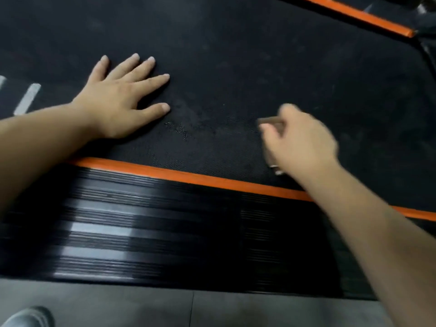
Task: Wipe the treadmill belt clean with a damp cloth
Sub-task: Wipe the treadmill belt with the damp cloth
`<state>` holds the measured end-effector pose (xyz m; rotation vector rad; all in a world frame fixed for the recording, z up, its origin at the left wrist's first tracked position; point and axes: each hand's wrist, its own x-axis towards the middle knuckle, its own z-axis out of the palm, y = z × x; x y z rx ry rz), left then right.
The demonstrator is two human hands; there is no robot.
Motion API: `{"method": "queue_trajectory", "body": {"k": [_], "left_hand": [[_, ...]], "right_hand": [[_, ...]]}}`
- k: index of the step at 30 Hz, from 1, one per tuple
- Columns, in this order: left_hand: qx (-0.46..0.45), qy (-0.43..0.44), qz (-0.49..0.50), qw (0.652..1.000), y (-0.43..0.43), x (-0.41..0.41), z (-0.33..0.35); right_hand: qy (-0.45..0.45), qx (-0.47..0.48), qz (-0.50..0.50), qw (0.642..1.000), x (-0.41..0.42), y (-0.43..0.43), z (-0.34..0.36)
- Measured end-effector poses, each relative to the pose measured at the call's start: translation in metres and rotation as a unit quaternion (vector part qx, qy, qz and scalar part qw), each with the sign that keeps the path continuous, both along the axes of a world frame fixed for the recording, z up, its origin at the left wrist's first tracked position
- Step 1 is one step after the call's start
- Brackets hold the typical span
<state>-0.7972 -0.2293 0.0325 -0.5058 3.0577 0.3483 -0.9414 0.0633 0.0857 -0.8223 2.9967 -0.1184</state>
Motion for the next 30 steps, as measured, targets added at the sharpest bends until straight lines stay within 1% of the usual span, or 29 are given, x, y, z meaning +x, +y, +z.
{"method": "queue_trajectory", "body": {"k": [2, 3, 4, 5, 8, 9, 10, 12, 15, 16, 17, 18, 19, 21, 22, 23, 24, 25, 27, 29, 30], "left_hand": [[-0.008, -0.003, 0.003, 1.000, 0.001, 0.001, -0.001], [-0.011, 0.000, 0.005, 1.000, 0.002, 0.000, -0.002], [-0.012, 0.000, 0.005, 1.000, 0.002, -0.001, -0.003], [-0.011, -0.001, 0.004, 1.000, 0.003, -0.002, -0.003], [-0.006, 0.004, -0.002, 1.000, 0.002, -0.001, -0.002], [-0.005, 0.007, -0.003, 1.000, 0.001, 0.000, -0.003], [-0.003, 0.010, -0.005, 1.000, 0.000, -0.001, -0.003], [0.002, 0.013, -0.008, 1.000, -0.001, -0.002, -0.001], [-0.001, 0.009, -0.006, 1.000, 0.001, -0.002, 0.000], [-0.004, 0.006, -0.005, 1.000, 0.001, -0.001, 0.000], [-0.006, 0.005, -0.006, 1.000, 0.001, 0.000, 0.000], [-0.005, 0.005, -0.009, 1.000, 0.001, -0.001, -0.001], [0.000, 0.006, -0.012, 1.000, 0.001, -0.003, 0.000], [0.034, 0.015, -0.022, 0.999, -0.003, -0.005, 0.003], [0.062, 0.018, -0.031, 0.997, -0.011, -0.005, 0.006], [0.091, 0.018, -0.048, 0.995, -0.023, -0.002, 0.011], [0.113, 0.018, -0.069, 0.991, -0.039, 0.004, 0.016], [0.116, 0.019, -0.086, 0.989, -0.057, 0.013, 0.020], [0.060, 0.002, -0.091, 0.994, -0.097, 0.039, 0.019], [0.009, -0.032, -0.064, 0.997, -0.134, 0.072, 0.014], [0.005, -0.039, -0.042, 0.998, -0.151, 0.087, 0.011]], "right_hand": [[0.010, 0.005, -0.088, 0.996, -0.005, 0.018, 0.005], [0.008, -0.005, -0.107, 0.994, -0.001, 0.014, 0.003], [0.003, -0.025, -0.099, 0.995, 0.010, 0.000, 0.000], [-0.012, -0.047, -0.065, 0.997, 0.025, -0.021, -0.004], [-0.087, -0.074, 0.107, 0.988, 0.079, -0.081, -0.013], [-0.091, -0.083, 0.139, 0.983, 0.086, -0.089, -0.012], [-0.085, -0.086, 0.142, 0.983, 0.083, -0.086, -0.009], [-0.053, -0.059, 0.097, 0.992, 0.060, -0.058, -0.006], [-0.012, -0.026, -0.051, 0.998, 0.033, -0.005, 0.002], [-0.004, -0.026, -0.091, 0.995, 0.035, -0.001, 0.003], [0.000, -0.031, -0.104, 0.994, 0.043, -0.008, 0.001], [-0.005, -0.044, -0.081, 0.996, 0.055, -0.025, -0.003], [-0.029, -0.064, -0.030, 0.997, 0.071, -0.047, -0.006], [-0.095, -0.096, 0.081, 0.988, 0.104, -0.092, -0.009], [-0.111, -0.108, 0.110, 0.982, 0.114, -0.106, -0.008], [-0.109, -0.112, 0.111, 0.981, 0.115, -0.113, -0.007], [-0.086, -0.103, 0.096, 0.986, 0.112, -0.112, -0.007], [-0.056, -0.085, 0.071, 0.992, 0.105, -0.107, -0.007], [-0.007, -0.070, -0.033, 0.997, 0.086, -0.094, -0.005], [0.006, -0.085, -0.136, 0.987, 0.081, -0.104, -0.004], [0.003, -0.093, -0.146, 0.985, 0.087, -0.121, -0.007]]}}
